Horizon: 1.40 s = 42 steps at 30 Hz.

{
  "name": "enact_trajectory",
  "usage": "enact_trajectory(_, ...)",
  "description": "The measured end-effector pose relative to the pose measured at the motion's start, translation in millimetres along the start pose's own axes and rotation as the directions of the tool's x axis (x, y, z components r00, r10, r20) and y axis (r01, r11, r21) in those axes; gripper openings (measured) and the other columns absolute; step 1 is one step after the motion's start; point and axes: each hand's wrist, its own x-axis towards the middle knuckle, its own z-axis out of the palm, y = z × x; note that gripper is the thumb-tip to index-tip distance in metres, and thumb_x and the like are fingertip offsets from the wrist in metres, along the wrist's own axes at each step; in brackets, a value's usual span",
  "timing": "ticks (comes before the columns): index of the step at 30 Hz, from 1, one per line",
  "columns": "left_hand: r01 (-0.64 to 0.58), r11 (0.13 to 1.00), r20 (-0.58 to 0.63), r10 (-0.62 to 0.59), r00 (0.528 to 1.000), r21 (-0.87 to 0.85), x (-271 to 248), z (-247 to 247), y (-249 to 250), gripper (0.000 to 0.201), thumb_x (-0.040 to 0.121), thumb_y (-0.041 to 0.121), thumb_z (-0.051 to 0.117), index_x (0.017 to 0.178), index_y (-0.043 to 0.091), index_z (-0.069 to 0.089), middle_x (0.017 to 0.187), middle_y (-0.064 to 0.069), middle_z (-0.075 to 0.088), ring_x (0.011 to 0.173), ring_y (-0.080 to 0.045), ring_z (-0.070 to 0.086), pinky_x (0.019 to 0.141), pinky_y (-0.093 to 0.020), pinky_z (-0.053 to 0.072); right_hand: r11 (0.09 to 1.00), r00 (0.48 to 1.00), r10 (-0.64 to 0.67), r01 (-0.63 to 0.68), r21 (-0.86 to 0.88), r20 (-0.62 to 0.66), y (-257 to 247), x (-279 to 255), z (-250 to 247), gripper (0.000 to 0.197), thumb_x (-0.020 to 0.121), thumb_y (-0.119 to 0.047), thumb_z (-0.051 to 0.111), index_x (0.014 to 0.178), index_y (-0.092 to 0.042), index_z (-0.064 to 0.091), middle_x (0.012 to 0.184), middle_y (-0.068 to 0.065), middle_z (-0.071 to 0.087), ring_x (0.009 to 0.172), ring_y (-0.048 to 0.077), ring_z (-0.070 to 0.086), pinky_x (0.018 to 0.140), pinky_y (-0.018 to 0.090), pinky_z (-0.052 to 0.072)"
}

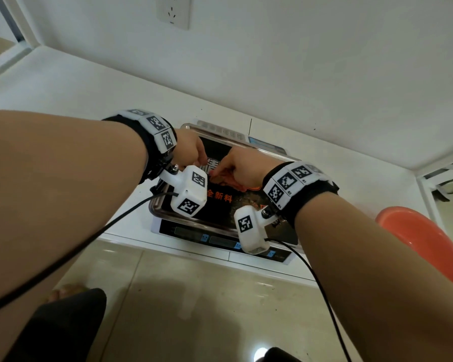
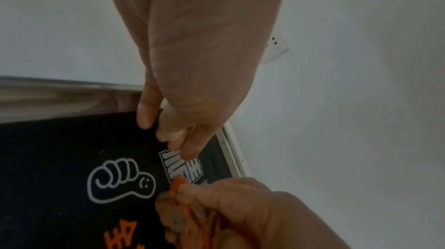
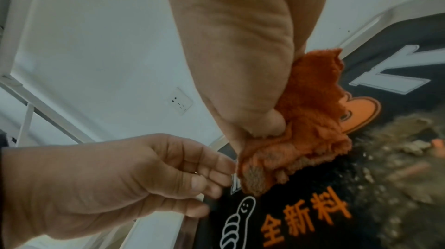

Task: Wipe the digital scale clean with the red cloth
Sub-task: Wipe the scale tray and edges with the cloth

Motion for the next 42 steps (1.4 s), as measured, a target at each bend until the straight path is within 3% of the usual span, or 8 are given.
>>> enact_trajectory(5, 0.001, 0.999, 0.001, -0.001, 1.0, 0.035, -1, 1, 6, 0.038, 0.09, 0.006, 0.054, 0.126, 0.015, 0.062, 0.126, -0.003, 0.062, 0.064, -0.007, 0.051, 0.047, -0.011, 0.038, 0.997, 0.995, 0.007, 0.002, -0.083, 0.099, 2, -5, -1, 0.054, 0.081, -0.016, 0.068, 0.128, -0.042, 0.065, 0.09, -0.021, 0.067, 0.083, 0.007, 0.063, 0.077, 0.029, 0.056)
enact_trajectory(10, 0.009, 1.0, 0.009, -0.009, 1.0, 0.025, -3, 1, 6, 0.039, 0.09, 0.004, 0.053, 0.126, 0.015, 0.062, 0.129, -0.002, 0.061, 0.109, -0.018, 0.06, 0.074, -0.019, 0.044, 0.997, 0.995, -0.039, 0.033, -0.064, -0.087, 4, -3, 9, 0.036, 0.086, -0.007, 0.07, 0.112, -0.029, 0.075, 0.089, -0.017, 0.059, 0.086, 0.003, 0.059, 0.079, 0.019, 0.047)
enact_trajectory(14, 0.002, 0.999, 0.02, -0.003, 1.0, 0.048, -4, 1, 10, 0.039, 0.09, 0.005, 0.053, 0.127, 0.015, 0.06, 0.127, -0.002, 0.062, 0.086, -0.013, 0.057, 0.043, -0.008, 0.037, 1.0, 1.0, -0.012, 0.012, 0.018, -0.028, 4, -1, 11, 0.028, 0.084, 0.001, 0.069, 0.098, -0.019, 0.081, 0.087, -0.012, 0.076, 0.08, -0.001, 0.069, 0.075, 0.019, 0.055)
enact_trajectory(18, 0.015, 0.999, 0.041, -0.017, 0.999, 0.042, -3, 1, 9, 0.037, 0.09, 0.004, 0.052, 0.125, 0.012, 0.062, 0.125, -0.004, 0.063, 0.093, -0.014, 0.058, 0.052, -0.012, 0.043, 0.994, 0.985, 0.057, -0.072, 0.086, 0.166, 10, -13, 8, 0.029, 0.088, 0.009, 0.061, 0.098, -0.01, 0.079, 0.085, -0.003, 0.078, 0.081, 0.005, 0.074, 0.05, 0.008, 0.048)
enact_trajectory(25, 0.022, 0.999, 0.059, -0.02, 0.998, -0.034, 0, 3, 18, 0.034, 0.093, 0.002, 0.047, 0.124, 0.008, 0.06, 0.119, -0.006, 0.062, 0.064, -0.013, 0.055, 0.037, -0.011, 0.044, 0.933, 0.977, 0.203, -0.212, 0.291, 0.061, 45, -35, -18, 0.032, 0.086, 0.009, 0.065, 0.1, -0.018, 0.077, 0.095, -0.007, 0.079, 0.091, 0.009, 0.075, 0.073, 0.03, 0.063)
enact_trajectory(30, 0.025, 0.993, 0.086, -0.015, 0.996, -0.116, 11, 10, 24, 0.042, 0.091, -0.003, 0.042, 0.128, 0.008, 0.057, 0.121, -0.011, 0.063, 0.115, -0.03, 0.061, 0.099, -0.041, 0.05, 0.942, 0.941, 0.298, -0.263, 0.208, -0.159, 43, -29, -9, 0.038, 0.088, 0.006, 0.062, 0.111, -0.023, 0.073, 0.105, -0.001, 0.072, 0.085, 0.018, 0.071, 0.062, 0.023, 0.057)
enact_trajectory(38, 0.03, 0.993, 0.101, -0.019, 0.995, -0.11, 11, 13, 25, 0.047, 0.089, -0.002, 0.048, 0.132, 0.014, 0.055, 0.126, -0.008, 0.061, 0.115, -0.025, 0.06, 0.102, -0.04, 0.048, 0.942, 0.96, 0.251, -0.271, 0.199, 0.121, 31, -40, -6, 0.032, 0.091, 0.008, 0.057, 0.103, -0.015, 0.075, 0.098, -0.008, 0.078, 0.092, 0.011, 0.074, 0.062, 0.024, 0.06)
enact_trajectory(42, 0.022, 0.995, 0.098, -0.012, 0.995, -0.099, 9, 12, 29, 0.046, 0.09, -0.001, 0.047, 0.134, 0.012, 0.053, 0.126, -0.008, 0.061, 0.114, -0.022, 0.059, 0.098, -0.037, 0.05, 0.906, 0.934, 0.358, -0.349, 0.24, 0.005, 44, -51, -23, 0.033, 0.092, 0.007, 0.055, 0.106, -0.019, 0.07, 0.088, -0.003, 0.074, 0.076, 0.015, 0.071, 0.049, 0.021, 0.052)
